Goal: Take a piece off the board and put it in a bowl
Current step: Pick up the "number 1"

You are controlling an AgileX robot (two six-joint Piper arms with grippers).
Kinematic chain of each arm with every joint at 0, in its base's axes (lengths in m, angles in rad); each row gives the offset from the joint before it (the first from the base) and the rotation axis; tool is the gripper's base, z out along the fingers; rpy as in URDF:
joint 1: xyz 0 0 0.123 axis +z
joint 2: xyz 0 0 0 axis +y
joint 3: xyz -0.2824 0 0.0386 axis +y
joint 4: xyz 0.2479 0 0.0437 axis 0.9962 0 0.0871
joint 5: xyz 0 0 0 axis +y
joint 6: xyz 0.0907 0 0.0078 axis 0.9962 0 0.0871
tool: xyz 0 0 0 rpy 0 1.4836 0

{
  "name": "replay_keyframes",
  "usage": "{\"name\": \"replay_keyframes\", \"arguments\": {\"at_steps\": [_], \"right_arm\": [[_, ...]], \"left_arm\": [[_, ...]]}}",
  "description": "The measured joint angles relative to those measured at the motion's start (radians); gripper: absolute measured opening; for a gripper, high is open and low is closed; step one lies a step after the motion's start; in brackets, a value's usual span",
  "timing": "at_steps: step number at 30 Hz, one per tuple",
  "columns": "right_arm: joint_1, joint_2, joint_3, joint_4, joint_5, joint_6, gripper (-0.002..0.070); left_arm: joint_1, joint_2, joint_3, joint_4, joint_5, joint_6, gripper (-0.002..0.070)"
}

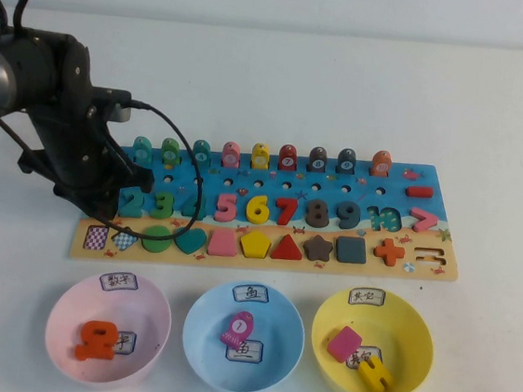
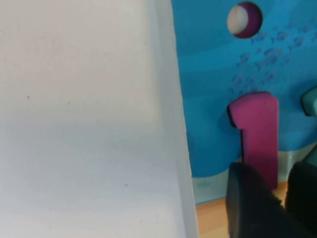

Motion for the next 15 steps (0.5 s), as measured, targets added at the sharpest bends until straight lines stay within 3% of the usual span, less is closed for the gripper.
{"name": "replay_keyframes", "arguments": {"at_steps": [6, 15], "right_arm": [[0.000, 0.000, 0.000, 0.000, 0.000, 0.000, -0.0017], [0.000, 0.000, 0.000, 0.000, 0.000, 0.000, -0.0017]], "left_arm": [[0.000, 0.000, 0.000, 0.000, 0.002, 0.000, 0.0083], [0.000, 0.000, 0.000, 0.002, 0.004, -0.002, 0.0051]]}}
